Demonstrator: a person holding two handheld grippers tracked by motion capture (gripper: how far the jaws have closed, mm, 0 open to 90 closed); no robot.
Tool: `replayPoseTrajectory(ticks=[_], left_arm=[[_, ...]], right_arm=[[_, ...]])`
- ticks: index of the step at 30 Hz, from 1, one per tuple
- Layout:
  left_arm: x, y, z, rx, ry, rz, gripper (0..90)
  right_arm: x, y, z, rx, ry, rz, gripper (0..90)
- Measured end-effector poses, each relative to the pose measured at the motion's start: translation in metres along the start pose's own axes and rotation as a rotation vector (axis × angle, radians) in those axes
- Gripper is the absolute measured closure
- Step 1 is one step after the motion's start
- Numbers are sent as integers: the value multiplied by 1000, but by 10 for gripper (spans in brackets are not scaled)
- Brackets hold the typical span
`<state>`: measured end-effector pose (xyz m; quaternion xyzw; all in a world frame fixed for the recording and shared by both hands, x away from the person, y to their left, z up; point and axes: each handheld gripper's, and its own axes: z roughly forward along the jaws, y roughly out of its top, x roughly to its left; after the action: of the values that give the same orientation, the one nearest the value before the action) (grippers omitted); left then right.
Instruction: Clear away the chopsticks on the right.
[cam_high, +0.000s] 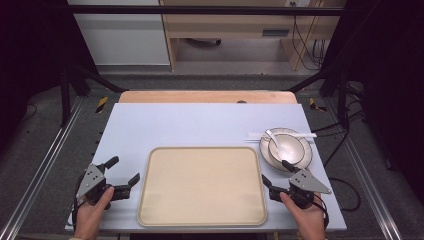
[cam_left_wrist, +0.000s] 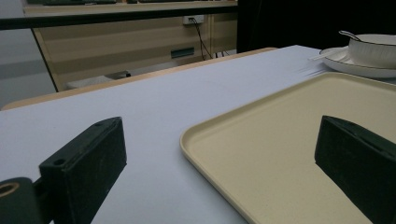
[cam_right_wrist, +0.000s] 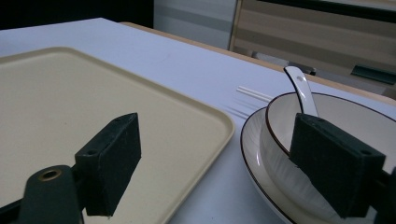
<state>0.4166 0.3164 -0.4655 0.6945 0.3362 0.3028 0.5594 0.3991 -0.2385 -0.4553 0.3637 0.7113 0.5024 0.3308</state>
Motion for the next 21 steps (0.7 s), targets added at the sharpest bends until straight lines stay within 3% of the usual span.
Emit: replayPoseTrajectory(ticks=[4,7,10,14,16,21], left_arm=[[0,0,-1,2,1,0,20],[0,0,-2,2,-4,-7,24],[0,0,-3,6,-8,-11,25],[-1,2,-6,-4,-14,-22,33],[-2,2,-9,-4,-16,-29,34],[-2,3,-10,-11,-28,-36,45]], right_arm=[[1,0,0,11,-4,-20,190],[3,5,-4,-5,-45,-43,234],[4,7,-5,-8,-49,-39,240],[6,21,-17,12,-137,-60,251],[-1,33,-25,17,-198,-54,278],[-34,57,-30,58,-256,-90,380]])
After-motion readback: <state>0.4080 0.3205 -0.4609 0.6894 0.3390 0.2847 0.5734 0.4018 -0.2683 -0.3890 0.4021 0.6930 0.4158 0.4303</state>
